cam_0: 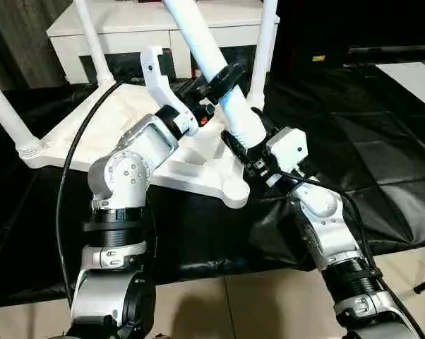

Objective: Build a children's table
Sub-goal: Pick table leg

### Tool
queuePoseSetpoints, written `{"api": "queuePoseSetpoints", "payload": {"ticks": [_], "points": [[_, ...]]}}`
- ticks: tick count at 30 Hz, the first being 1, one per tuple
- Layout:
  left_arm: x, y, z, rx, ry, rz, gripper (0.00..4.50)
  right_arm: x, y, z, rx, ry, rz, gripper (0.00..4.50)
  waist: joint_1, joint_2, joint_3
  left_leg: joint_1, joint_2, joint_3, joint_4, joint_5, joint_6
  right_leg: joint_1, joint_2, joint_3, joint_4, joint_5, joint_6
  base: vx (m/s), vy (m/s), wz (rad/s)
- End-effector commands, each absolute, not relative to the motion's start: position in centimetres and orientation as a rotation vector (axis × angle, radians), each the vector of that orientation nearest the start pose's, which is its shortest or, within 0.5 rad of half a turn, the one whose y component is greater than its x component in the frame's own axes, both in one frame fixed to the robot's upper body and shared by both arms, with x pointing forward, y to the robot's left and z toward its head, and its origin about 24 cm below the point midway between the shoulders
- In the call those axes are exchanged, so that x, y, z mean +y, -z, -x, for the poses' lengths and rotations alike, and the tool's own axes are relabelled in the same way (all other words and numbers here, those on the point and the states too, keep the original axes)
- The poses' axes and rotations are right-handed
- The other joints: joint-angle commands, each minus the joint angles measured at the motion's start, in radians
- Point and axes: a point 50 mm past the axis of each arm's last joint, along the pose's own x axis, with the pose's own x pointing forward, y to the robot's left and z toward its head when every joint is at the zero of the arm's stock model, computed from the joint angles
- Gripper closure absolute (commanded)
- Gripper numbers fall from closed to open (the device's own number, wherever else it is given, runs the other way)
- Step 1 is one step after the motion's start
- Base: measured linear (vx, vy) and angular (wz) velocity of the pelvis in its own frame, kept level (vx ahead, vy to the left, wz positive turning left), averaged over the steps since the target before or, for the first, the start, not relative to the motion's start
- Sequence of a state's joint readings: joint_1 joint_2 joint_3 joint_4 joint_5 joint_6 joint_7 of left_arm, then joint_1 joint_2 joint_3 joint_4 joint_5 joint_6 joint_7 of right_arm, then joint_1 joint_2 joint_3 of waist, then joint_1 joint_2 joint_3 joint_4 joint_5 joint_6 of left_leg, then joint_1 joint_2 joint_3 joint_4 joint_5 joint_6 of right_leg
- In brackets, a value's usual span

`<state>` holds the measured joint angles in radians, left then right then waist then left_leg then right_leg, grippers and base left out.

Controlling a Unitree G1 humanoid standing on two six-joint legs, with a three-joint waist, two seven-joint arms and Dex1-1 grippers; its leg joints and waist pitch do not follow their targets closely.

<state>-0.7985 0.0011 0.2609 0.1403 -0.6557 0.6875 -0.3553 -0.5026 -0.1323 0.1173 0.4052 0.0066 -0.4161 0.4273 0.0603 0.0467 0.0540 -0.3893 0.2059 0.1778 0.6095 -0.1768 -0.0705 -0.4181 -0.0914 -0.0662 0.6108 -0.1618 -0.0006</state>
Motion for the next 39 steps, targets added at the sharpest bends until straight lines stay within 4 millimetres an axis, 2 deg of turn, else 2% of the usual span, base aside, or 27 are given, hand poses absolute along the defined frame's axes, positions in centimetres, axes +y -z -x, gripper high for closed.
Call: {"api": "queuePoseSetpoints", "payload": {"ticks": [1,5,9,11,12,13,14,15,16,17,19,23,24,25,26,28,30,31,33,34,38,39], "points": [[9.4,-20.6,-35.2,-0.041,0.728,0.629,1.51,-9.2,-12.8,-32.2,-0.502,-0.648,0.26,1.74,0.002,-0.01,-0.075,0.012,0.005,0.0,-0.068,-0.208,0.071,0.06,-0.029,0.028,-0.067,-0.173,-0.22,0.0,0.0,0.0],[9.6,-20.7,-35.2,-0.054,0.713,0.631,1.74,-9.1,-12.8,-32.3,-0.501,-0.649,0.268,1.74,0.001,-0.01,-0.073,0.012,0.005,0.0,-0.07,-0.226,0.066,0.059,-0.03,0.028,-0.071,-0.207,-0.208,0.0,0.0,0.0],[9.8,-20.9,-35.2,-0.062,0.706,0.641,2.19,-9.1,-12.8,-32.3,-0.5,-0.642,0.278,1.74,0.001,-0.009,-0.074,0.012,0.005,-0.001,-0.07,-0.22,0.06,0.059,-0.029,0.028,-0.069,-0.19,-0.207,0.0,0.0,0.0],[10.0,-21.0,-35.2,-0.062,0.711,0.646,2.26,-9.1,-12.9,-32.3,-0.492,-0.664,0.226,1.74,0.001,-0.009,-0.075,0.013,0.004,0.0,-0.069,-0.218,0.064,0.059,-0.029,0.028,-0.069,-0.182,-0.21,0.0,0.0,0.0],[10.1,-21.0,-35.1,-0.063,0.716,0.646,2.37,-9.2,-13.1,-32.3,-0.481,-0.671,0.166,1.18,0.0,-0.007,-0.074,0.012,0.004,-0.001,-0.07,-0.222,0.07,0.06,-0.028,0.028,-0.068,-0.178,-0.213,0.0,0.0,0.0],[10.2,-21.0,-35.1,-0.065,0.719,0.645,2.46,-9.3,-13.2,-32.3,-0.474,-0.675,0.125,1.04,-0.001,-0.007,-0.074,0.013,0.004,-0.001,-0.07,-0.23,0.078,0.06,-0.028,0.028,-0.069,-0.178,-0.215,0.0,0.0,0.0],[10.2,-21.0,-35.1,-0.065,0.719,0.645,2.47,-9.3,-13.2,-32.3,-0.472,-0.676,0.122,1.02,0.0,-0.007,-0.074,0.013,0.006,-0.002,-0.071,-0.232,0.078,0.06,-0.028,0.028,-0.068,-0.178,-0.216,0.0,0.0,0.0],[10.6,-21.1,-35.1,-0.074,0.726,0.64,2.49,-9.2,-13.1,-32.4,-0.363,-0.769,0.025,0.93,-0.001,-0.004,-0.074,0.013,0.006,-0.002,-0.072,-0.229,0.077,0.061,-0.027,0.027,-0.068,-0.171,-0.215,0.0,0.0,0.0],[10.7,-21.1,-35.2,-0.075,0.725,0.638,2.49,-9.2,-13.0,-32.4,-0.333,-0.797,0.008,0.93,-0.003,-0.005,-0.072,0.015,0.004,-0.003,-0.073,-0.234,0.085,0.064,-0.022,0.027,-0.068,-0.168,-0.217,0.0,0.0,0.0],[10.7,-21.1,-35.2,-0.076,0.725,0.637,2.51,-9.2,-12.9,-32.4,-0.312,-0.819,-0.005,0.77,0.0,-0.003,-0.073,0.014,0.008,-0.005,-0.073,-0.227,0.086,0.064,-0.025,0.028,-0.066,-0.153,-0.22,0.0,0.0,0.0],[10.9,-21.1,-35.2,-0.084,0.734,0.625,2.53,-9.2,-13.0,-32.1,-0.263,-0.892,-0.059,0.59,0.001,-0.004,-0.074,0.016,0.007,-0.004,-0.073,-0.221,0.078,0.064,-0.026,0.028,-0.067,-0.15,-0.229,0.0,0.0,0.0],[11.3,-21.2,-35.3,-0.097,0.761,0.613,2.53,-10.3,-13.8,-32.0,-0.225,-0.969,-0.172,0.58,0.008,-0.002,-0.075,0.016,0.009,-0.004,-0.073,-0.214,0.069,0.063,-0.03,0.03,-0.067,-0.161,-0.228,0.0,0.0,0.0],[11.3,-21.2,-35.2,-0.095,0.784,0.611,2.53,-11.0,-14.2,-32.5,-0.211,-0.951,-0.21,0.58,0.009,-0.004,-0.076,0.016,0.01,-0.004,-0.072,-0.208,0.062,0.062,-0.031,0.029,-0.066,-0.156,-0.229,0.0,0.0,0.0],[11.1,-21.2,-34.9,-0.092,0.835,0.598,2.53,-11.7,-14.5,-32.9,-0.184,-0.938,-0.265,0.58,0.007,-0.01,-0.075,0.016,0.009,-0.003,-0.073,-0.207,0.059,0.063,-0.031,0.03,-0.068,-0.161,-0.23,0.0,0.0,0.0],[11.1,-21.3,-34.8,-0.091,0.845,0.595,2.53,-11.8,-14.6,-33.0,-0.178,-0.937,-0.275,0.58,0.008,-0.008,-0.076,0.016,0.007,-0.004,-0.073,-0.203,0.057,0.063,-0.031,0.03,-0.065,-0.165,-0.232,0.0,0.0,0.0],[10.4,-21.3,-33.9,-0.074,0.983,0.548,2.53,-13.3,-15.4,-33.6,-0.09,-0.968,-0.432,0.58,0.009,-0.015,-0.076,0.017,0.006,-0.002,-0.071,-0.184,0.062,0.064,-0.032,0.031,-0.064,-0.165,-0.238,0.0,0.0,0.0],[10.3,-21.2,-33.7,-0.068,1.003,0.546,2.53,-13.5,-15.6,-33.5,-0.081,-0.998,-0.441,0.58,0.015,-0.014,-0.078,0.018,0.009,0.0,-0.067,-0.16,0.06,0.062,-0.033,0.031,-0.061,-0.153,-0.241,0.0,0.0,0.0],[10.1,-21.2,-33.5,-0.064,1.04,0.531,2.53,-14.0,-15.3,-33.2,-0.007,-1.067,-0.435,0.58,0.018,-0.014,-0.077,0.014,0.007,0.001,-0.066,-0.145,0.059,0.062,-0.033,0.031,-0.06,-0.145,-0.241,0.0,0.0,0.0],[10.1,-21.1,-33.4,-0.061,1.055,0.528,2.53,-14.2,-15.2,-33.0,0.025,-1.101,-0.43,0.58,0.022,-0.025,-0.077,0.013,0.007,0.004,-0.065,-0.134,0.066,0.064,-0.034,0.032,-0.062,-0.138,-0.238,0.0,0.0,0.0],[10.0,-21.1,-33.3,-0.058,1.076,0.521,2.53,-14.4,-15.0,-32.8,0.074,-1.143,-0.436,0.58,0.027,-0.025,-0.079,0.014,0.006,0.003,-0.064,-0.131,0.068,0.067,-0.034,0.031,-0.061,-0.144,-0.238,0.0,0.0,0.0],[9.8,-21.1,-33.0,-0.054,1.113,0.516,2.53,-14.8,-15.1,-32.7,0.128,-1.193,-0.478,0.58,0.032,-0.027,-0.077,0.014,0.008,0.004,-0.065,-0.136,0.055,0.062,-0.038,0.031,-0.064,-0.193,-0.224,0.0,0.0,0.0],[9.7,-21.1,-32.9,-0.051,1.131,0.517,2.53,-14.7,-15.3,-32.6,0.146,-1.22,-0.482,0.58,0.033,-0.031,-0.077,0.015,0.009,0.004,-0.065,-0.138,0.051,0.062,-0.038,0.031,-0.065,-0.199,-0.221,0.0,0.0,0.0]]}}
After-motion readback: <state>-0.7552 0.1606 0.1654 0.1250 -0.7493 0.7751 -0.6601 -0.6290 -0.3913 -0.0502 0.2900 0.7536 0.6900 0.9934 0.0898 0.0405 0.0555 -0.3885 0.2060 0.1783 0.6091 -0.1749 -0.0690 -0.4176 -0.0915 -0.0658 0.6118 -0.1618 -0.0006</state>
